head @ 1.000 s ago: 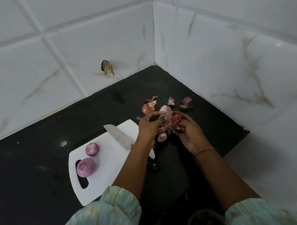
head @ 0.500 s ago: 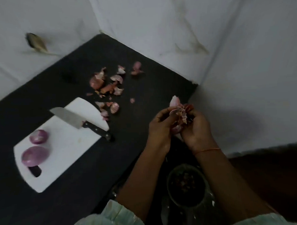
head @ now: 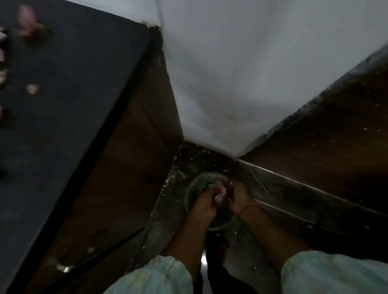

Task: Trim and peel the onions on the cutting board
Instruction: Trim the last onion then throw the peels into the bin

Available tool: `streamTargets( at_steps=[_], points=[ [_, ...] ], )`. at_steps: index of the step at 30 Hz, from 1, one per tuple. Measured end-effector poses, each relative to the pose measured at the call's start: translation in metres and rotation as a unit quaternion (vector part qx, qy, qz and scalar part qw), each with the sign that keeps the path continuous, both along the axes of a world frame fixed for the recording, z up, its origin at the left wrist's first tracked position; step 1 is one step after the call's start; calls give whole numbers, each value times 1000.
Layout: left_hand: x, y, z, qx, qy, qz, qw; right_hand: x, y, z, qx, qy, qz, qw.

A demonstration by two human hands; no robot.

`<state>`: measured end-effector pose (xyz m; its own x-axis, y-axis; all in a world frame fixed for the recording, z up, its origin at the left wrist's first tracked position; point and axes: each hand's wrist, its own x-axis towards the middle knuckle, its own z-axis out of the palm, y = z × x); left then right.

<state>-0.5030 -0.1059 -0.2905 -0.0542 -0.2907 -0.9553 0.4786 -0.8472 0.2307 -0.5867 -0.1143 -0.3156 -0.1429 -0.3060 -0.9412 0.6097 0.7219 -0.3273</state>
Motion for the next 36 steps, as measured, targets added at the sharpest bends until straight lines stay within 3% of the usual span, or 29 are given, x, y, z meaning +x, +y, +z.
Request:
streamTargets(
  at_steps=[4,7,9,13,17,20,25,31,36],
  points=[
    [2,1,-57,28,-85,-80,993,-6,7,-60,24,22,63,998],
    [6,-4,-72,51,-12,-67,996,-10,10,-76,5,9,133,991],
    [10,-7,-69,37,-29,-103,994,-15,11,-85,6,18,128,992],
    [15,-9,-77,64,1,-48,997,-20,15,-108,23,49,111,992],
    [14,-9,-93,51,-30,-83,995,-23,19,-130,-2,147,90,985],
    [12,-5,-101,44,-6,-100,994,-23,21,-131,-8,174,89,981],
    [10,-3,-91,31,-37,-173,984,-15,22,-85,-40,75,143,986],
    [-9,-13,1,-19,-47,-173,984,-14,14,-37,-73,146,110,981],
    [-21,-34,111,-123,-34,-156,980,6,-23,99,-129,147,40,980]
  ],
)
